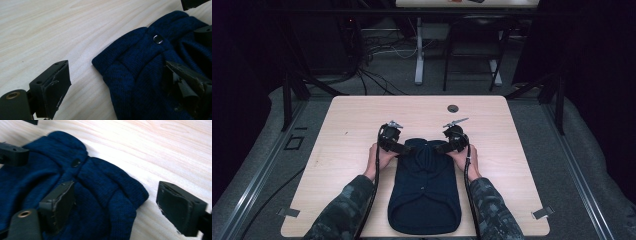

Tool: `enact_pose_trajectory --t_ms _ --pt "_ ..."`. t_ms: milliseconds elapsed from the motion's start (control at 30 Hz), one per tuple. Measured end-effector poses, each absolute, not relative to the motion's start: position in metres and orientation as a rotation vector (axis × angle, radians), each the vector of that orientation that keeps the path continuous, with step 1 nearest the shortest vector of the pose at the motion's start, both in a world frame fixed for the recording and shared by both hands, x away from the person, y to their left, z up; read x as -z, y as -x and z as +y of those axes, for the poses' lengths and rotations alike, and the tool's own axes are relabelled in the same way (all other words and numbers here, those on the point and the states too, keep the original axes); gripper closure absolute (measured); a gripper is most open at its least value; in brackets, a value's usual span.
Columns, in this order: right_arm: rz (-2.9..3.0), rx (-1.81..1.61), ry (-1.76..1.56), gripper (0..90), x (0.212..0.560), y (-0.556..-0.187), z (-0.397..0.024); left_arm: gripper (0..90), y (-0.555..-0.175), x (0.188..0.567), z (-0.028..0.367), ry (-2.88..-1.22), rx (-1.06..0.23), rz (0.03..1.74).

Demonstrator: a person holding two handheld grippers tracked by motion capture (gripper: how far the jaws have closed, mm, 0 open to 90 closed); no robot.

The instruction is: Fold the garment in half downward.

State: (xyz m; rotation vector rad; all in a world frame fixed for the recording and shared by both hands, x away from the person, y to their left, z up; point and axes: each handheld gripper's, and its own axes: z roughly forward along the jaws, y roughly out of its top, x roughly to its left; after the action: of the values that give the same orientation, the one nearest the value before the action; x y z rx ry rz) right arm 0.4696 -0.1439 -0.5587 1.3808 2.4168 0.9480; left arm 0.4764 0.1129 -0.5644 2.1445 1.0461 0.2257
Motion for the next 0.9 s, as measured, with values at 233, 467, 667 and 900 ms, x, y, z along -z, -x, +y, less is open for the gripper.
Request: enact_pose_trajectory --t_ms 233,467,667,900 --pt "2.454 -0.872 -1.367 28.8 0.564 -0.470 -0.136 15.2 -0.474 0.572 0.102 -2.230 -0.251 1.010" --pt "2.470 -0.899 -1.352 41.9 0.566 -0.469 -0.135 18.1 -0.474 0.574 0.102 -2.232 -0.254 1.003" --pt "2.492 -0.889 -1.324 54.0 0.565 -0.467 -0.132 28.4 -0.470 0.573 0.098 -2.250 -0.264 0.968" --pt "2.512 -0.890 -1.315 57.8 0.565 -0.466 -0.132 34.4 -0.468 0.572 0.097 -2.267 -0.276 0.952"
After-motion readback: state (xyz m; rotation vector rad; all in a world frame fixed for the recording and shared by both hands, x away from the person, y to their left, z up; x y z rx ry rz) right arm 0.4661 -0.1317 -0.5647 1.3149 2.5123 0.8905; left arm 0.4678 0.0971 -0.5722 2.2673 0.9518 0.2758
